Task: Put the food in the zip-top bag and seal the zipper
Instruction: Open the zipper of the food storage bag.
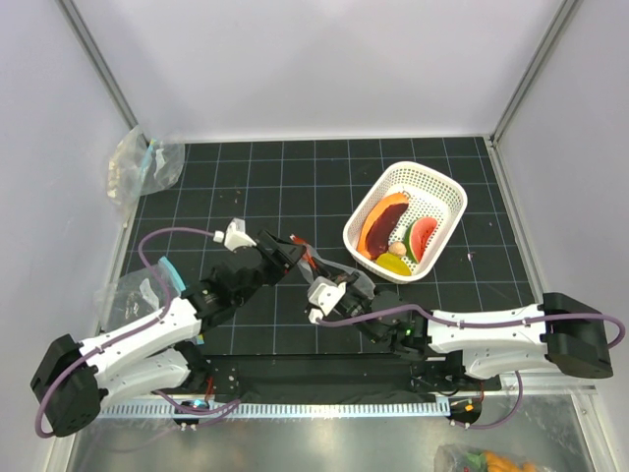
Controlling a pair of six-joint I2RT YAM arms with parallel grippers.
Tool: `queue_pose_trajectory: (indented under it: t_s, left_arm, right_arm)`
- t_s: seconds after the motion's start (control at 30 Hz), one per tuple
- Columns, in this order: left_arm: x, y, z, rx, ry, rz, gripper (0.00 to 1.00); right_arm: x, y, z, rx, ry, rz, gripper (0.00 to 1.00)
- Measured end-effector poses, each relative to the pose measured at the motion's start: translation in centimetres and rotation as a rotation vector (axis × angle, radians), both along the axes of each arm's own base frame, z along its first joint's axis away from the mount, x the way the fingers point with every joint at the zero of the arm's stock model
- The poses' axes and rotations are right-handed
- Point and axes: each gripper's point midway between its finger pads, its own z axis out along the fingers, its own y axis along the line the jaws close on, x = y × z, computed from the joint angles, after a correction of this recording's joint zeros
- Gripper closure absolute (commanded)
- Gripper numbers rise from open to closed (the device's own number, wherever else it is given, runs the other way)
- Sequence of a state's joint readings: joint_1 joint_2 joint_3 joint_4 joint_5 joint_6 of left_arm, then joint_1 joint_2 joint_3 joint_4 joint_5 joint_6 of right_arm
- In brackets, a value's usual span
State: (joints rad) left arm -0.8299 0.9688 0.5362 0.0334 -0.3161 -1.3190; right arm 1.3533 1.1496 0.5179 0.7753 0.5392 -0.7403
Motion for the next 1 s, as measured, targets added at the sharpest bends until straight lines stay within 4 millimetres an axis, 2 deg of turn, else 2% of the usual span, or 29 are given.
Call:
queue_pose_trajectory:
  t_s: [0.1,0.13,0.2,0.27,0.3,0.37,0.53,0.57,0.63,0.67,0.9,1.0]
  left_arm:
    - [0.1,-0.1,-0.1,0.012,-0.002,-0.008,0.44]
    - [0.1,-0.2,-0.1,0.018,-0.003,-0.012,0.54]
    - [0.1,-0.4,-0.2,0.028,-0.004,-0.020,0.64]
    - [0.2,-0.5,-0.3,0.041,-0.007,-0.029,0.78]
    - [0.2,-0.5,-0.3,0.049,-0.008,-0.032,0.89]
    - [0.3,-0.5,-0.6,0.069,-0.011,-0.038,0.99]
    - [0.4,-0.4,-0.8,0.111,-0.020,-0.048,1.00]
    - [0.4,-0.4,-0.8,0.121,-0.024,-0.051,1.00]
    - [0.4,-0.2,-0.6,0.130,-0.032,-0.049,0.99]
    - [0.4,0.0,-0.4,0.132,-0.042,-0.045,1.00]
    - [0.3,1.8,3.0,0.126,-0.150,-0.004,1.00]
    - [0.3,2.1,3.8,0.156,-0.192,-0.019,1.00]
  right_arm:
    - [-0.1,0.1,0.0,-0.001,0.001,0.006,0.97]
    - [-0.1,0.1,-0.1,-0.002,0.003,0.008,0.96]
    - [-0.2,0.1,-0.1,-0.002,0.008,0.013,0.96]
    - [-0.2,0.1,-0.1,0.004,0.013,0.015,0.95]
    - [-0.2,0.1,-0.2,0.007,0.019,0.015,0.95]
    - [-0.3,0.2,-0.5,0.007,0.035,0.016,0.91]
    - [0.1,1.0,-1.2,-0.007,0.086,-0.008,0.76]
    - [0.2,1.0,-1.3,-0.005,0.092,-0.013,0.68]
    - [0.2,0.9,-1.5,-0.001,0.103,-0.022,0.59]
    - [0.3,0.8,-1.5,0.000,0.107,-0.027,0.52]
    - [0.4,0.3,-1.9,0.003,0.139,-0.050,0.40]
    - [0.2,-0.1,-1.5,0.034,0.164,-0.052,0.28]
